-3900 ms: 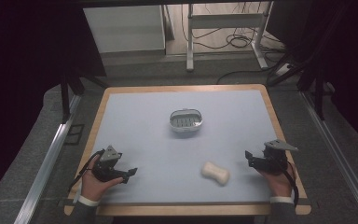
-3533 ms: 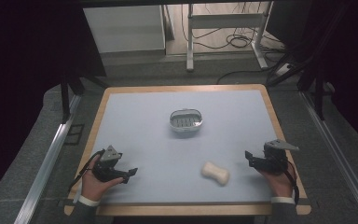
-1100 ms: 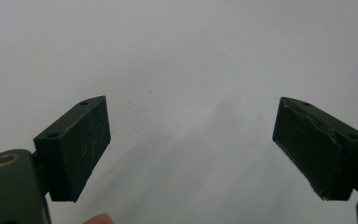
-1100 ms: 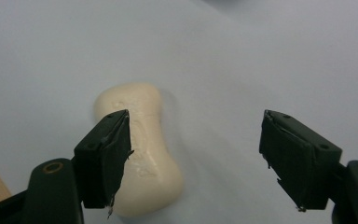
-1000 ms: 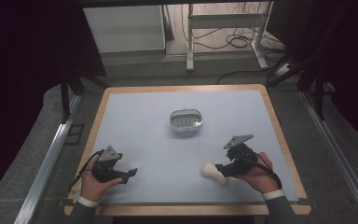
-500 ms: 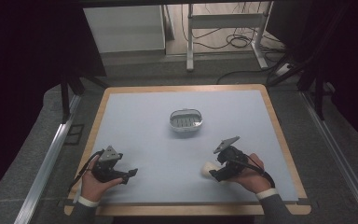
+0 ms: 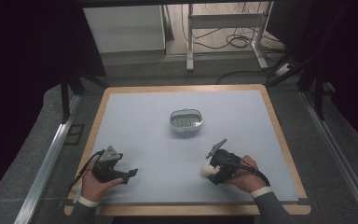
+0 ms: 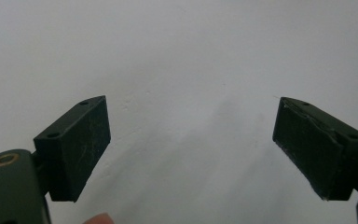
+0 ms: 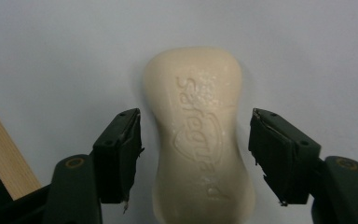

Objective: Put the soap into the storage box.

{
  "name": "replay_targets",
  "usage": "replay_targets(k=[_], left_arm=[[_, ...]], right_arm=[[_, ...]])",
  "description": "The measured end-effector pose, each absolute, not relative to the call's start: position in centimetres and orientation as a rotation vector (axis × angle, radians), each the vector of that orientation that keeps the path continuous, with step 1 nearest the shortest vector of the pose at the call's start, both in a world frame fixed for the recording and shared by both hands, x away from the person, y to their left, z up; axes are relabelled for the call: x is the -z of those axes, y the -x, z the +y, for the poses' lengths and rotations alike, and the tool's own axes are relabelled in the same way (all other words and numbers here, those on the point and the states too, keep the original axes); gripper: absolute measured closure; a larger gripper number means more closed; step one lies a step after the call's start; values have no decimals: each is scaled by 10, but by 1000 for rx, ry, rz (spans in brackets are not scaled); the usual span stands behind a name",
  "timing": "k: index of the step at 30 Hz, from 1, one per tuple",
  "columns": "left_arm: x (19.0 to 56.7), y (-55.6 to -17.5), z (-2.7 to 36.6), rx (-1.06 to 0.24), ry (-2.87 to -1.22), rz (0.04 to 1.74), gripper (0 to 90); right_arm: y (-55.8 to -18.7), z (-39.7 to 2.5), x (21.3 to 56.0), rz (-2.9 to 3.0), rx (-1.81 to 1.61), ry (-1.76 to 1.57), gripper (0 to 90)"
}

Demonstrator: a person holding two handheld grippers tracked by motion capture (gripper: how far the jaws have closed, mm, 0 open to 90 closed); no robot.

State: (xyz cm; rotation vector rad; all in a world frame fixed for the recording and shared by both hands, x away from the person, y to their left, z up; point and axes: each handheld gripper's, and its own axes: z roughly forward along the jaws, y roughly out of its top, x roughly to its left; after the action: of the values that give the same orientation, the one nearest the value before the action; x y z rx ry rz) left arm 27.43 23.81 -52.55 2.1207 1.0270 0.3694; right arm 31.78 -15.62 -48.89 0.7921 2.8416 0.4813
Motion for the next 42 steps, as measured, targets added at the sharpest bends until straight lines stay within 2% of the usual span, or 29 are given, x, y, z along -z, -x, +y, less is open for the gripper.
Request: replay_targets(k=[10,42], left_arm=[[526,-274,238,-370,-2122,1026,116],[525,-274,240,-380,-2118,1027,116]], right_arm=[[-321,-150,494,2869,-393,-781,485],[-337,-155,460,2802,-514,-798,495]])
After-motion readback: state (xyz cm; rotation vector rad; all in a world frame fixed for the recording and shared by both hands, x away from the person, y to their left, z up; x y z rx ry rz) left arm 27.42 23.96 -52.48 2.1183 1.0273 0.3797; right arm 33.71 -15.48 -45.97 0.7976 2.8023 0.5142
